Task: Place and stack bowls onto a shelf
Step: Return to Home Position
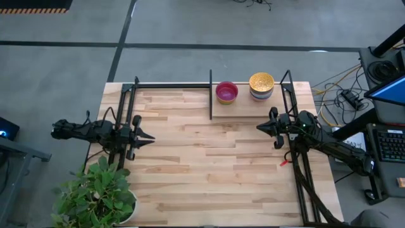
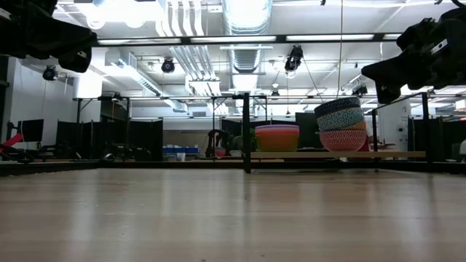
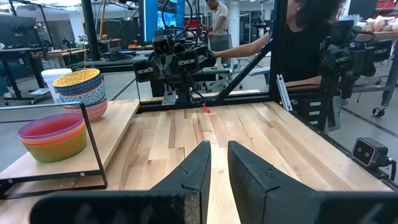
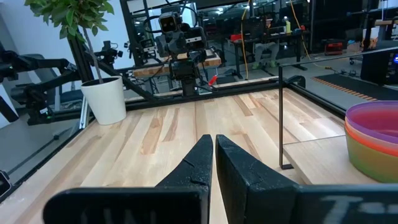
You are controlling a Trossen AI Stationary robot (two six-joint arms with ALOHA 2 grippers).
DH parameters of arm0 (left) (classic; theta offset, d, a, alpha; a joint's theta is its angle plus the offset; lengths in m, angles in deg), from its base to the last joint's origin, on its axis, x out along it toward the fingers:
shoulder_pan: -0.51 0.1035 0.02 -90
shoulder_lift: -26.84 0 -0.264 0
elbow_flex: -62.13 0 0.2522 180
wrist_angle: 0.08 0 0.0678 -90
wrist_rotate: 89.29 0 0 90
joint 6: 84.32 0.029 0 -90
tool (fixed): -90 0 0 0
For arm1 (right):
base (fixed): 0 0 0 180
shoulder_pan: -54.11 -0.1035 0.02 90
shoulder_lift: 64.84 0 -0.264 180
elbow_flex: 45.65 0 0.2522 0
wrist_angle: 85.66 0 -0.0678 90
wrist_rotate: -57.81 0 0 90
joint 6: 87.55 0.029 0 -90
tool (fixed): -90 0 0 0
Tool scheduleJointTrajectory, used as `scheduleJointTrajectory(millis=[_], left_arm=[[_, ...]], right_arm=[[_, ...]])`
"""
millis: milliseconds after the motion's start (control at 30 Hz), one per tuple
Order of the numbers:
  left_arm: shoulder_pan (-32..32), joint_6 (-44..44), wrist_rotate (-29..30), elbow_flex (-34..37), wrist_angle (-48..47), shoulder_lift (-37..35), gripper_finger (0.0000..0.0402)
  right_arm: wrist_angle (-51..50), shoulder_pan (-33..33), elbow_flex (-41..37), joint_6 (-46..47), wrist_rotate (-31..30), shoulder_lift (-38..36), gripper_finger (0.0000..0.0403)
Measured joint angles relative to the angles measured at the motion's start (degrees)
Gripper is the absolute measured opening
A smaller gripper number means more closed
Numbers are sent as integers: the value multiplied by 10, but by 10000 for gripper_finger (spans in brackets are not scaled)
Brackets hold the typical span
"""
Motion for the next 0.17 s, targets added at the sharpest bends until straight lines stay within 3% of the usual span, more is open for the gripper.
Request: scheduleJointTrajectory(millis=[167], left_arm=[[0, 0, 0, 0, 0, 0, 38]], right_arm=[[0, 0, 0, 0, 0, 0, 11]])
